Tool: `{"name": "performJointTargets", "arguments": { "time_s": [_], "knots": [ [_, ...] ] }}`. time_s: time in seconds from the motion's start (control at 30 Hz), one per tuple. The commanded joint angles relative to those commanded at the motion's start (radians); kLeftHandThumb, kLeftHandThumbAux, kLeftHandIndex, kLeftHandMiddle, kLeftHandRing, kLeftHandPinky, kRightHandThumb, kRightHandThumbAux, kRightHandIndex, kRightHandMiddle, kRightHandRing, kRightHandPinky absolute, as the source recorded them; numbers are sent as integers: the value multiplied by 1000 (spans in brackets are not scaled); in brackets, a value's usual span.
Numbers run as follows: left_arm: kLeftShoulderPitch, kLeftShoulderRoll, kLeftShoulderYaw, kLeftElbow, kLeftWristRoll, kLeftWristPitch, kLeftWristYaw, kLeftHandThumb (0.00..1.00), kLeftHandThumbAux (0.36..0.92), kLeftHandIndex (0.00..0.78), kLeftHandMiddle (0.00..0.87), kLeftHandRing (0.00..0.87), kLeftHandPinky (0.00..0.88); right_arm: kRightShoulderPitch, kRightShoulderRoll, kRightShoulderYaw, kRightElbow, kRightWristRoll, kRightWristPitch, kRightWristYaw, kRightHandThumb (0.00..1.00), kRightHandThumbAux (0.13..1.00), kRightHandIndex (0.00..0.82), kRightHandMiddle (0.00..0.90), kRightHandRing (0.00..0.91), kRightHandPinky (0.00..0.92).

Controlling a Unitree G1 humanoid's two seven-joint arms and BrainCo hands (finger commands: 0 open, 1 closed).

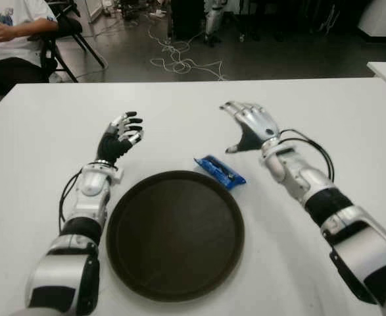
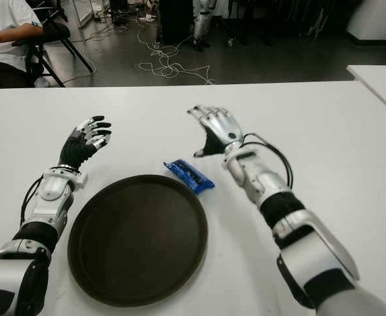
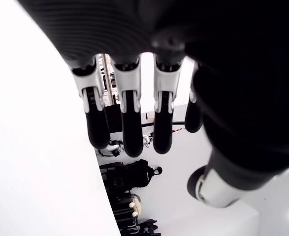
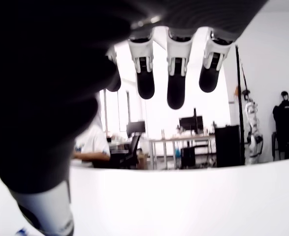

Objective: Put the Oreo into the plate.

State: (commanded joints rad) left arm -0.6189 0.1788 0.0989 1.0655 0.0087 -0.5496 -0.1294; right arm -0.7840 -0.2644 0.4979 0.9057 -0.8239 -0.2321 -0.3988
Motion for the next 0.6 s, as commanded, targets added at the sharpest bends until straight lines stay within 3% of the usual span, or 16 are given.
{"name": "performJointTargets", "arguments": {
  "time_s": [0.6],
  "knots": [
    [-4, -1, 7, 2, -13, 12, -18, 257, 753, 187, 270, 259, 274, -38, -8, -6, 80, 27, -61, -42, 0, 805, 130, 157, 187, 237]
  ]
}}
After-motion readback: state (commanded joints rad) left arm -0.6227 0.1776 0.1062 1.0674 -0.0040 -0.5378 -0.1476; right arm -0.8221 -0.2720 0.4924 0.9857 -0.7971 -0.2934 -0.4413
